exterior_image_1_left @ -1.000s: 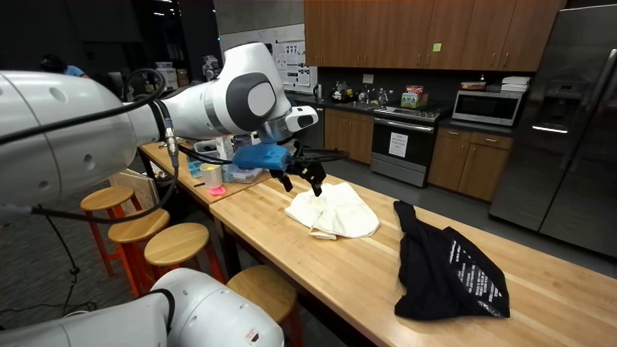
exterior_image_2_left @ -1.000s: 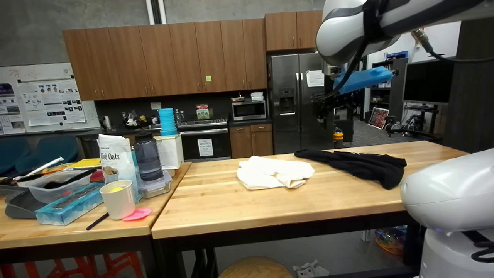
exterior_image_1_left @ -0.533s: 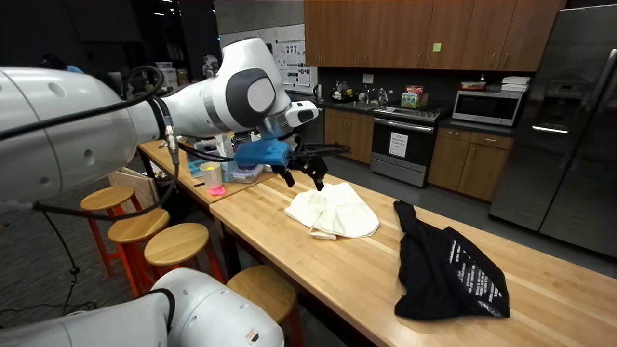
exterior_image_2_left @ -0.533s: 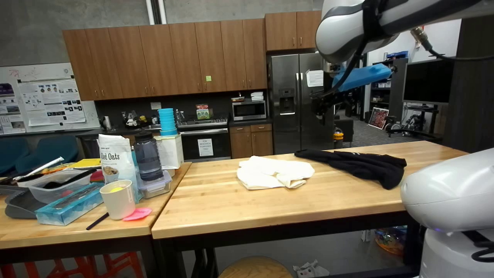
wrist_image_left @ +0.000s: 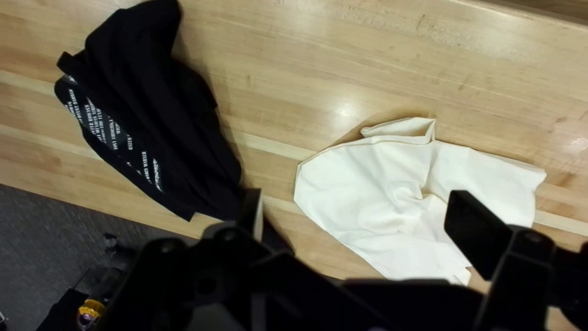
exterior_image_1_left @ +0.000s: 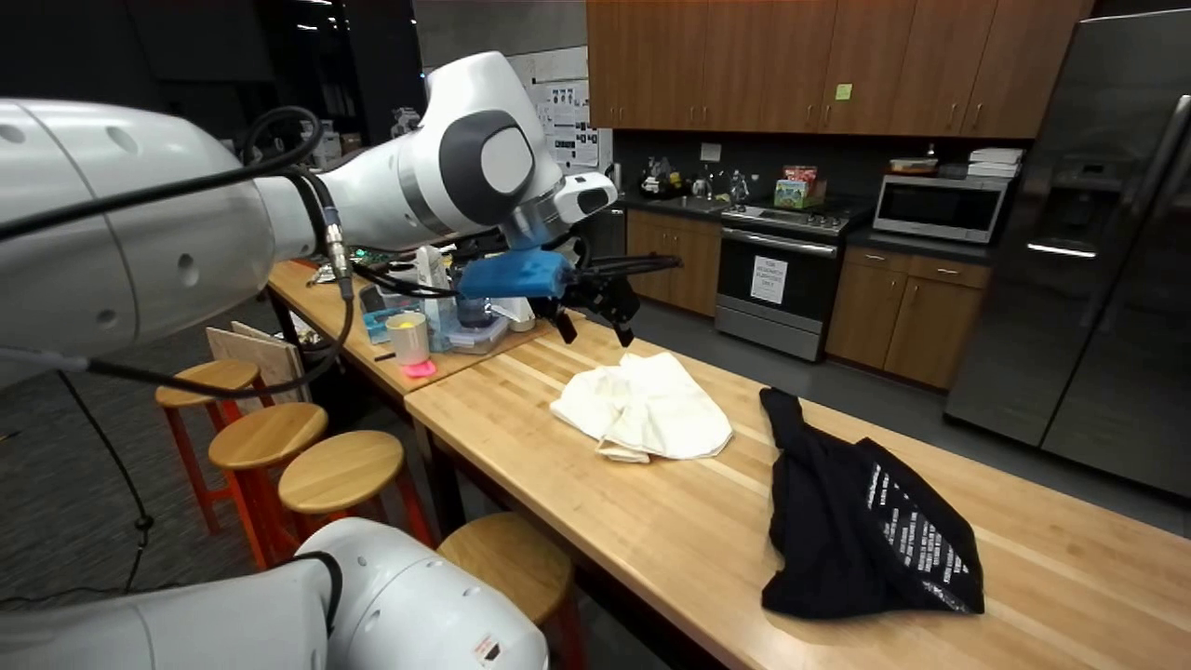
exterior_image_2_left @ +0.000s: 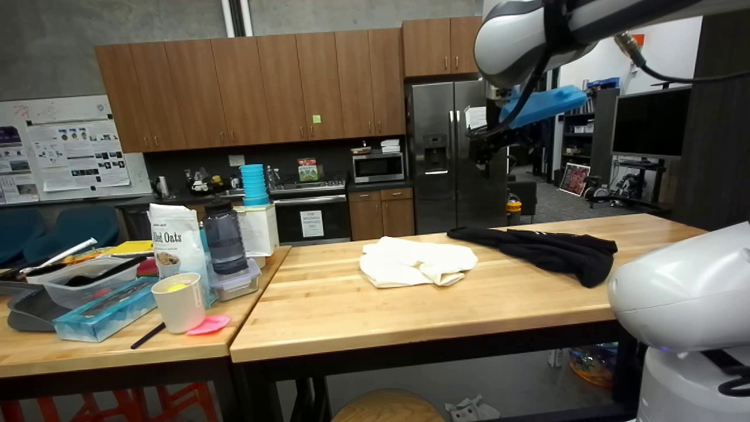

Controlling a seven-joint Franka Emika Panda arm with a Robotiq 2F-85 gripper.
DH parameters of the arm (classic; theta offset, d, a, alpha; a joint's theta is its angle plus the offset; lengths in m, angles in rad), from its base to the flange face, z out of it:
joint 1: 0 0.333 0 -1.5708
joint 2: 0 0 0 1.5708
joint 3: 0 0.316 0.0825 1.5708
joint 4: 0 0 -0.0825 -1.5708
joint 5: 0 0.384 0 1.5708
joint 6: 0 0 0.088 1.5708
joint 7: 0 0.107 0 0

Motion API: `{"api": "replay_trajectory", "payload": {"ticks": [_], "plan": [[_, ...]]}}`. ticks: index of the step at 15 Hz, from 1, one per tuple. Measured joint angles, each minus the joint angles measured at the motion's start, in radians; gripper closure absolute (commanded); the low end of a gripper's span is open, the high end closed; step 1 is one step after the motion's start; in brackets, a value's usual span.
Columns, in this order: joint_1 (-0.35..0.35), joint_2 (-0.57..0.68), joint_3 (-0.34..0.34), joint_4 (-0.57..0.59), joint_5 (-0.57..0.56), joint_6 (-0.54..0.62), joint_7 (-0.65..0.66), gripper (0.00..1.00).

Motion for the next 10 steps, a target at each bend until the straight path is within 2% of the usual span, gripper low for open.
{"api": "replay_trajectory", "payload": {"ticks": [4, 10], "plan": [[-0.014, 0.043, -0.019, 0.057, -0.037, 0.017, -0.001, 0.00], [-0.064, 0.129, -0.093, 0.193, -0.063, 0.026, -0.017, 0.00]]}}
